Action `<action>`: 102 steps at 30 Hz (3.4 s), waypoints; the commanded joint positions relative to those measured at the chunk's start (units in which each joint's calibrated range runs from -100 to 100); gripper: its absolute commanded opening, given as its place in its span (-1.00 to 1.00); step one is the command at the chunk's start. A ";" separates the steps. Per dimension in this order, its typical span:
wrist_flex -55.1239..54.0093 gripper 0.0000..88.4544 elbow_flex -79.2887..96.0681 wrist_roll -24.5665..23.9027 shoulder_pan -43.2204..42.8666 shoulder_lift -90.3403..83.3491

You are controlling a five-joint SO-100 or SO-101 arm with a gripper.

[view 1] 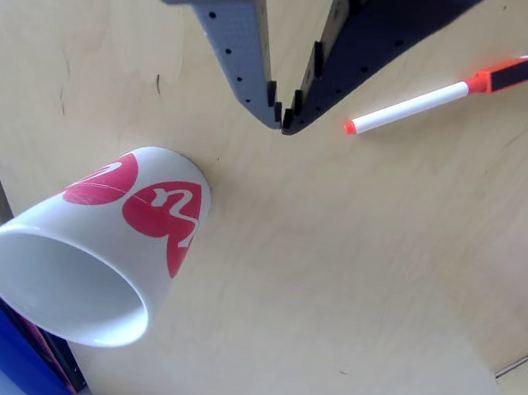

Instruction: Grab the pen and place it in the cup.

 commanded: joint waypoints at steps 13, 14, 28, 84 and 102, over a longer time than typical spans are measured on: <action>-7.42 -0.96 -3.10 0.10 0.15 12.59; -8.54 -0.96 -3.19 0.10 0.23 13.09; -17.74 -0.58 -17.13 0.52 0.40 28.61; 44.19 -0.32 -96.17 37.99 -20.63 110.85; 45.05 -0.32 -94.54 37.20 -20.38 112.43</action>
